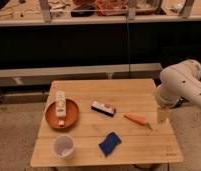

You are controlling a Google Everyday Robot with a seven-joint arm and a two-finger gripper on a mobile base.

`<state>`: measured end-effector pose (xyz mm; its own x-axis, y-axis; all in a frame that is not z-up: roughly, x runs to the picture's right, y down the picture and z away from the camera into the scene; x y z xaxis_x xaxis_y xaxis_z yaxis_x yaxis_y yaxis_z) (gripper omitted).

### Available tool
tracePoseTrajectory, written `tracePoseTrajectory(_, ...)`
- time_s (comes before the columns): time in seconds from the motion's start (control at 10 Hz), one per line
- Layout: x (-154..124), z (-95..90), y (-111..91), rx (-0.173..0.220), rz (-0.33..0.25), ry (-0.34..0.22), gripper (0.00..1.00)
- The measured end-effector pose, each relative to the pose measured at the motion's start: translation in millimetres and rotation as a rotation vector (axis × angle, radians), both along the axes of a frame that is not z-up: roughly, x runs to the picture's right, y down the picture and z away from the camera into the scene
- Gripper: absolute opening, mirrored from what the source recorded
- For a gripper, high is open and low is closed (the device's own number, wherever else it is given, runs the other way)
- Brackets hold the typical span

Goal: Push the eraser across the table

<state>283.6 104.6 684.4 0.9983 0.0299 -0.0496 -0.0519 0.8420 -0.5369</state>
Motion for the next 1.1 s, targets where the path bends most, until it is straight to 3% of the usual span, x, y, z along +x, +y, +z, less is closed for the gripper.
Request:
tracePoseTrajectory(0.2,-6.2,5.1,-2.6,0.007,-0.013,-0.009,0.80)
tracePoseTrajectory(0.4,-38.8,19.8,-12.8,0.020,-0.049,-0.046,0.80)
tracePoseTrajectory(0.8,-60.8,36.9,-22.5,0.038,-0.097,-0.083,0.80)
tracePoseTrajectory(1.1,-96.3,54.8,-24.9,0.036,-0.128,-0.132,0.80)
